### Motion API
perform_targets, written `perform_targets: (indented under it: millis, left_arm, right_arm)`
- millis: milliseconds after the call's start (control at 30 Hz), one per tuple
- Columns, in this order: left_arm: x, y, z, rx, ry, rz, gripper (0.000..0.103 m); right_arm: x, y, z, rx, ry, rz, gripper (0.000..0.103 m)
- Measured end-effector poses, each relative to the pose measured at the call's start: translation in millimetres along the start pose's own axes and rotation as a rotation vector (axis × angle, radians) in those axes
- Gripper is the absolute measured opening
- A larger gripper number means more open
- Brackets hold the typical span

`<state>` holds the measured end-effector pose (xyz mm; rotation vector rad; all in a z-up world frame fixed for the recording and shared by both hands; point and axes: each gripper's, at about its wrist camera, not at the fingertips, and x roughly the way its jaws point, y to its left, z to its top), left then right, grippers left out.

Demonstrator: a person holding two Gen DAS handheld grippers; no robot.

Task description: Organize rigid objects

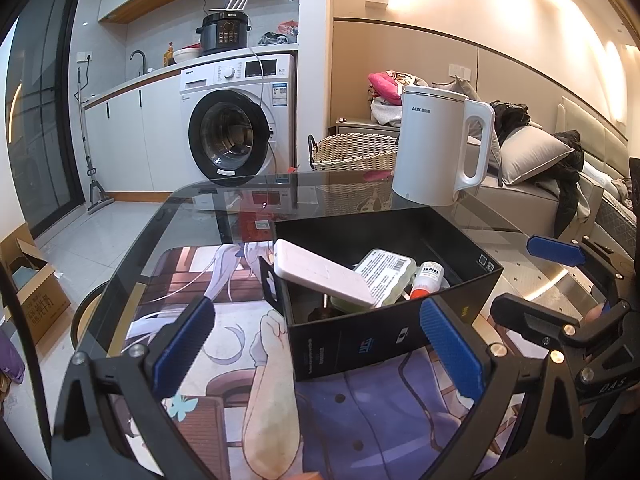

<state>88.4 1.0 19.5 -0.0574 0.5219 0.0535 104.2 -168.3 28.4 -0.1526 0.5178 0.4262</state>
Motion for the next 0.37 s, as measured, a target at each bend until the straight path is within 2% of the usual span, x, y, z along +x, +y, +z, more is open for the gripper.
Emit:
perform_targets:
  millis: [367]
  left_arm:
    - [-1.0,-0.1,0.0,-0.001,-0.01,0.006,0.103]
  right_arm:
    - [1.0,-0.7,-0.4,-0.002,0.0,-0.001,0.102]
